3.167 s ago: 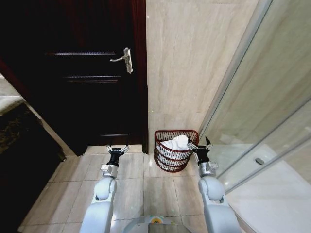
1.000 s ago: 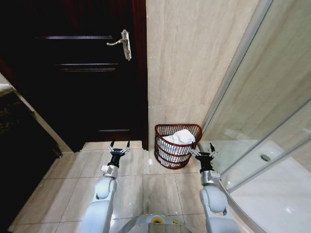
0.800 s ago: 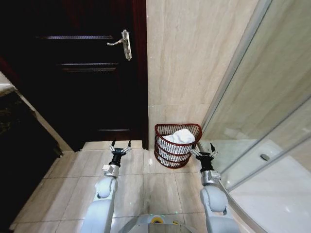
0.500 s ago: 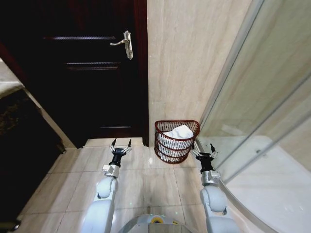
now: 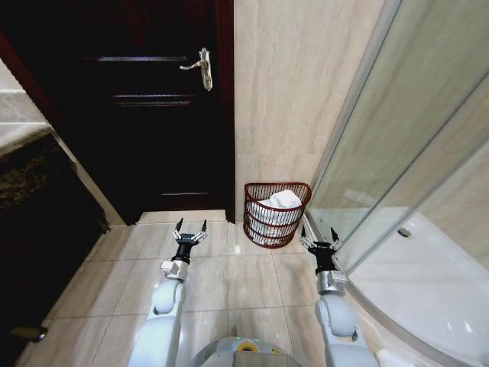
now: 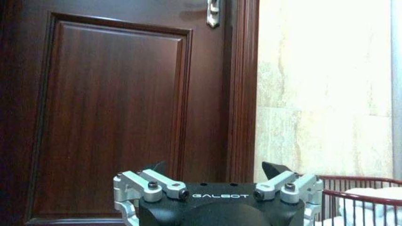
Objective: Discard the used towel into the hamper.
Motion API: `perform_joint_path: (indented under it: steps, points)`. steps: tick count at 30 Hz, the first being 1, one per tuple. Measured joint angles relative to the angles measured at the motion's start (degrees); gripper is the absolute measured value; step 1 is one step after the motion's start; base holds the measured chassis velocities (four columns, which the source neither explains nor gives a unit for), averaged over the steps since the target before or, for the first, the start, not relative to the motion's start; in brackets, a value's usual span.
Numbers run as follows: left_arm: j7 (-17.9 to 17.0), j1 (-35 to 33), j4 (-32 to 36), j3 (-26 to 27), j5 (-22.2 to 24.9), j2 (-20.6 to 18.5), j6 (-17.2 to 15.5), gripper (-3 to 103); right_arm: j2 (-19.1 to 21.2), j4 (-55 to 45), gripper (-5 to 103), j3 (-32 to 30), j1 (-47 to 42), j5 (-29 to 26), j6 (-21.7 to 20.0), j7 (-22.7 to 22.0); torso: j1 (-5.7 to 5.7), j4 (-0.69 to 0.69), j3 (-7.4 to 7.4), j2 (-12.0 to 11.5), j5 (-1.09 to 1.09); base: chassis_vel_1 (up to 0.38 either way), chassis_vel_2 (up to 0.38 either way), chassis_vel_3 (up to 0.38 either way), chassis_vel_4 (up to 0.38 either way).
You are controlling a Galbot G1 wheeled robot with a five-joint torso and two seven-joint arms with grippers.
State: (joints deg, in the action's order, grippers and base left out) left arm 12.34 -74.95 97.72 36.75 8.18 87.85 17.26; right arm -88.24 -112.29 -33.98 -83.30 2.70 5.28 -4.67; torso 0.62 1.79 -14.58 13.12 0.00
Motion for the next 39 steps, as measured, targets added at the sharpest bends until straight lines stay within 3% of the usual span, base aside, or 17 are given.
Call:
perform_joint_path:
  steps: [15,39]
  points:
    - [0.0,0.0,0.1,0.0,-0.1,0.0,0.0,100,0.0,-0.1,100,0.0,0.0,-0.1,0.0,0.0,0.01,0.00,-0.03,0.1,0.00,0.100,-0.093,-0.102,0.093]
    - [0.0,0.0,0.1,0.0,0.0,0.0,0.0,100,0.0,-0.1,100,0.0,0.0,-0.1,0.0,0.0,0.04,0.00,-0.06,0.1,0.00,0.003,-0.003,-0.002,0.004]
